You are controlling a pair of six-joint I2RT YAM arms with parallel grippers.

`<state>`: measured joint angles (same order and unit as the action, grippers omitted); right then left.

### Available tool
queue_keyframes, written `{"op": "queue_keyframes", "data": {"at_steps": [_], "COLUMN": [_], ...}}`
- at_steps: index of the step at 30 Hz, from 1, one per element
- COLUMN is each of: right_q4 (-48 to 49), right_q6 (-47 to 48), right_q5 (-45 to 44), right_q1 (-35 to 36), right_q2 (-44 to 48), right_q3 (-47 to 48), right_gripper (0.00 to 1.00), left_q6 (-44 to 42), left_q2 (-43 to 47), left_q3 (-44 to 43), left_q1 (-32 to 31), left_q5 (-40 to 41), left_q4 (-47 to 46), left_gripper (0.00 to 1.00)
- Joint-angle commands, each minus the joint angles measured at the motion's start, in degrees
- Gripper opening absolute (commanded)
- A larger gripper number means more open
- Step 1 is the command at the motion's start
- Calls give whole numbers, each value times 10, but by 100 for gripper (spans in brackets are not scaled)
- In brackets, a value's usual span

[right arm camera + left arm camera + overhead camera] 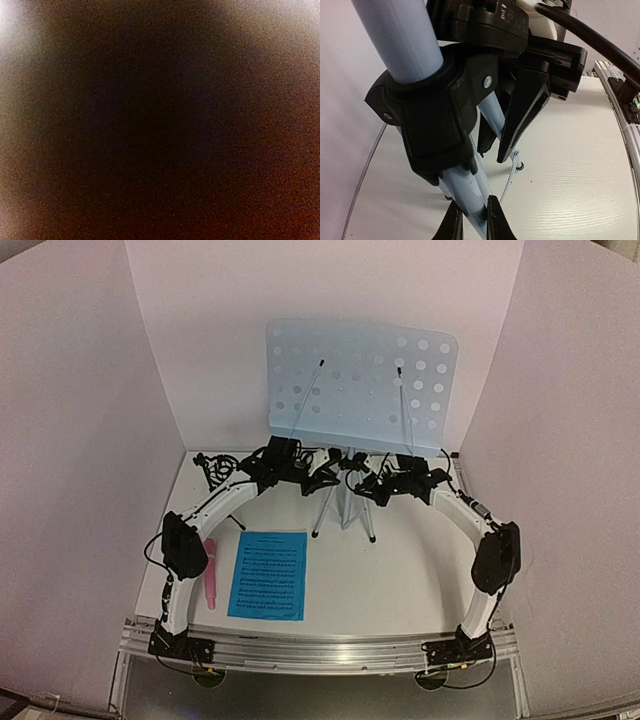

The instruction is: Set up the instrument practice props

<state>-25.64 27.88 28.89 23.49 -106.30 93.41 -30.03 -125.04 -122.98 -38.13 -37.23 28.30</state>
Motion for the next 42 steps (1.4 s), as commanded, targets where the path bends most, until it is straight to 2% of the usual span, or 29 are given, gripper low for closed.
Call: {"op": "queue_keyframes", "data": {"at_steps": [1,4,10,11,18,22,27,31,37,40,42], "right_q4": [-90,-67,29,33,38,38,38,38,40,40,39], "right_q6": [-11,-16,-47,-49,-50,-49,-47,-52,-53,-55,-57], "right_q5": [-109,-111,-112,-111,-93,-91,-90,-87,-89,-83,-79], "right_q1": [-76,-72,-45,-43,-34,-27,-19,-17,-15,-13,-13], "right_q2": [-11,-11,-2,-3,-22,-27,-31,-31,-28,-28,-30], "right_q3": [17,-2,-64,-66,-48,-45,-39,-37,-35,-34,-33], "right_gripper": [0,0,0,0,0,0,0,0,0,0,0], "left_q6": [-94,-97,-83,-77,-15,4,51,98,130,147,161], "left_q2": [32,24,43,45,54,54,36,17,1,-21,-40], "left_q3": [-21,-13,82,94,181,228,241,244,269,253,233], "left_q1": [75,81,69,67,64,55,41,25,5,-1,-5], "left_q5": [65,81,61,55,13,0,-22,-31,-22,7,29], "left_q4": [5,-24,-102,-112,-231,-276,-345,-407,-448,-469,-478], "left_gripper": [0,0,0,3,39,55,68,71,72,66,54]}}
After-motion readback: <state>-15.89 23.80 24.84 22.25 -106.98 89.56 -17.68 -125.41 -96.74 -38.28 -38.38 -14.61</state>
